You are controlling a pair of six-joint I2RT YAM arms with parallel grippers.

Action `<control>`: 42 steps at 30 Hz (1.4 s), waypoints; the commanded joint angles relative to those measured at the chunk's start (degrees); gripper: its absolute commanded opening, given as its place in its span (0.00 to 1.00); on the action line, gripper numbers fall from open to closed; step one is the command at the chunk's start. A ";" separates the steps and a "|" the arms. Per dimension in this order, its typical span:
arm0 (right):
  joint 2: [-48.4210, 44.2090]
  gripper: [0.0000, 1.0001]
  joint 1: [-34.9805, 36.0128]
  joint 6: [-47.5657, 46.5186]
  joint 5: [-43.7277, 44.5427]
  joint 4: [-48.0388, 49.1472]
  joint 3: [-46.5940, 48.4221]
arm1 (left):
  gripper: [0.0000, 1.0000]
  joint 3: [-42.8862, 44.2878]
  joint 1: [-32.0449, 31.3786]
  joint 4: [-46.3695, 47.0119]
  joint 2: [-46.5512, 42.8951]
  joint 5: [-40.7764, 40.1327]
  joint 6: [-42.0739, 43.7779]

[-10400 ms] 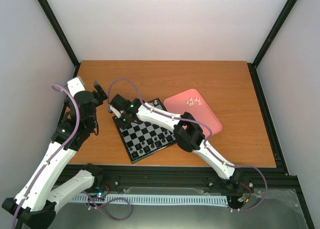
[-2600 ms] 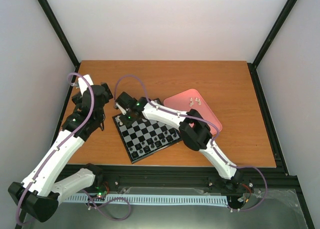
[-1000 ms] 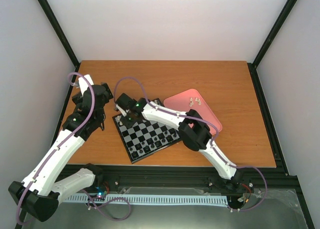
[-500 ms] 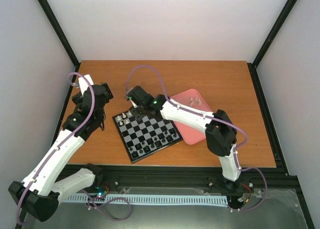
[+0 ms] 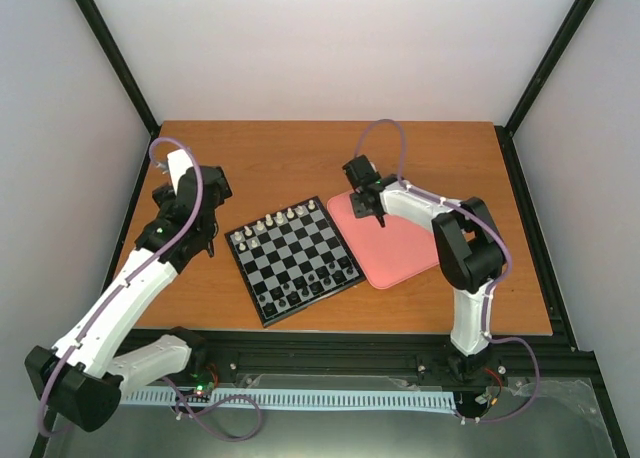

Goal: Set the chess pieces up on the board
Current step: Pick up the chess piece from the storage box.

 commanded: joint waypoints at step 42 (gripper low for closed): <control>1.16 0.14 -7.84 2.22 -4.84 5.16 -5.16 | 1.00 2.89 0.40 3.49 6.30 0.56 -0.81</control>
